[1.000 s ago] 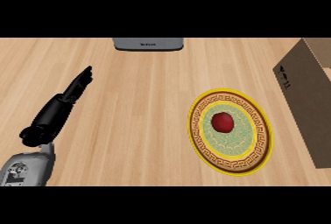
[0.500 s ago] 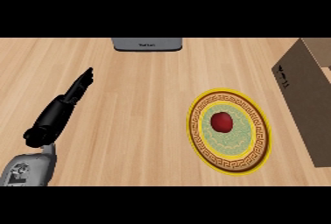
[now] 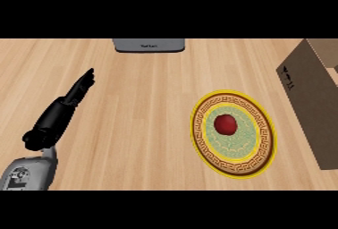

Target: Pick the can from the plate and place it in the cardboard box

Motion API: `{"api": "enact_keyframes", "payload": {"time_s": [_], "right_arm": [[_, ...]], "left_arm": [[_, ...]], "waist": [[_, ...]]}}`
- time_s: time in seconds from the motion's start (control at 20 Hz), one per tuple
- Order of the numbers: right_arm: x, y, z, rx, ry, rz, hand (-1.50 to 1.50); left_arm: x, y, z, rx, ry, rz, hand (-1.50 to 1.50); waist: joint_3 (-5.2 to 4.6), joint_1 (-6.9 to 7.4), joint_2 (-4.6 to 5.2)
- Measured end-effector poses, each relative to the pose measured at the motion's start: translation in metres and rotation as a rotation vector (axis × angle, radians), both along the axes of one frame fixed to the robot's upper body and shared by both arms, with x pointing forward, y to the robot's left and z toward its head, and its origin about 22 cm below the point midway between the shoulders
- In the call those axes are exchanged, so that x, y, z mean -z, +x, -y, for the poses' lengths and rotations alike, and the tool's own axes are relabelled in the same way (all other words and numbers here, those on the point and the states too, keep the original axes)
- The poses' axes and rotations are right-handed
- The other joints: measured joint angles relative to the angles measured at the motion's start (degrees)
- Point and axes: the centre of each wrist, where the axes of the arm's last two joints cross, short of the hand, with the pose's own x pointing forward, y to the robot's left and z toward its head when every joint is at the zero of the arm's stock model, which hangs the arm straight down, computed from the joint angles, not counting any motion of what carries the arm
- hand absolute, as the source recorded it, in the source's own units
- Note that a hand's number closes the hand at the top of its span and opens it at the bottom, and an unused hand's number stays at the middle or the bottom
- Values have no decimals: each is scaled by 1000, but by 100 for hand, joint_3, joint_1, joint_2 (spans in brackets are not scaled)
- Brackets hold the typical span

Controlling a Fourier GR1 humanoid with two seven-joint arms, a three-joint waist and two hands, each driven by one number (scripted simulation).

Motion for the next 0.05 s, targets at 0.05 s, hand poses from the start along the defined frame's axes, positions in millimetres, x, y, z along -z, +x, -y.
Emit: {"api": "enact_keyframes", "payload": {"time_s": [0.05], "right_arm": [[3,-8,7,20,14,32,-150]], "left_arm": [[-1,0,-1,0,-2,1,0]], "waist": [[0,9,5]]}}
